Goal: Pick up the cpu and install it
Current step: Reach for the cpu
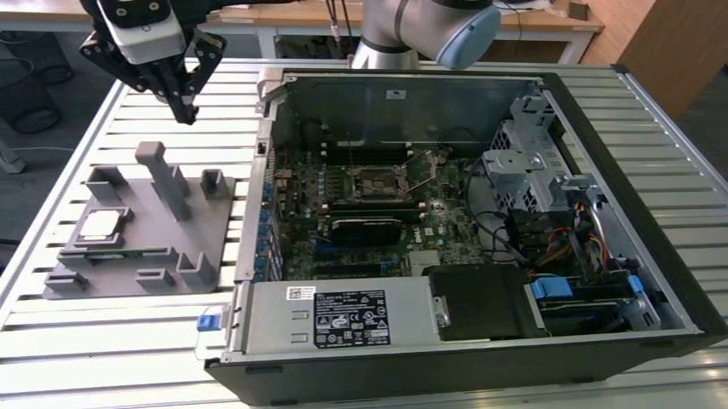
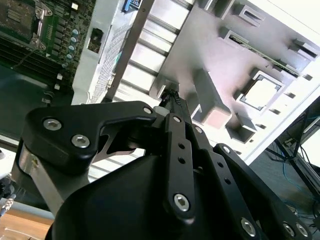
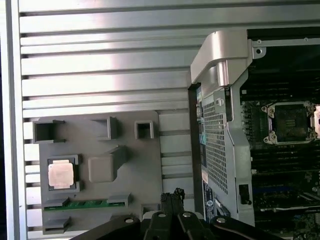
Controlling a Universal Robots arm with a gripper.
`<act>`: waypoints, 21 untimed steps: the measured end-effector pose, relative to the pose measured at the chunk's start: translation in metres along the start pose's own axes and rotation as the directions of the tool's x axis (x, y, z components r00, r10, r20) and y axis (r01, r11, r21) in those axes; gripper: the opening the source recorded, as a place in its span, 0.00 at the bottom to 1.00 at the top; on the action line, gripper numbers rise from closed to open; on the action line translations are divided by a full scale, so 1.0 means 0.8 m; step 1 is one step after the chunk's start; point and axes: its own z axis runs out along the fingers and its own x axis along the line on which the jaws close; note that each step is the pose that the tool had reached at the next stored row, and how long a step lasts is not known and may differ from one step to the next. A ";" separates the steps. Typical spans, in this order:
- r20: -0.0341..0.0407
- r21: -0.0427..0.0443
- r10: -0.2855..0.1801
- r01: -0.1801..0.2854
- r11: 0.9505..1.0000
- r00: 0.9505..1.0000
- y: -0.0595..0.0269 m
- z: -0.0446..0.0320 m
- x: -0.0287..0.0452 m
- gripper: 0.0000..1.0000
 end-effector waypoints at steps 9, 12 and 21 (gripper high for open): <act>0.000 0.000 0.000 0.000 1.000 1.000 -0.002 0.0009 0.0265 0.11; 0.000 0.000 0.000 0.000 1.000 1.000 -0.003 0.0012 0.0391 0.11; -0.003 0.000 -0.003 0.003 1.000 1.000 -0.007 0.0080 0.0827 0.11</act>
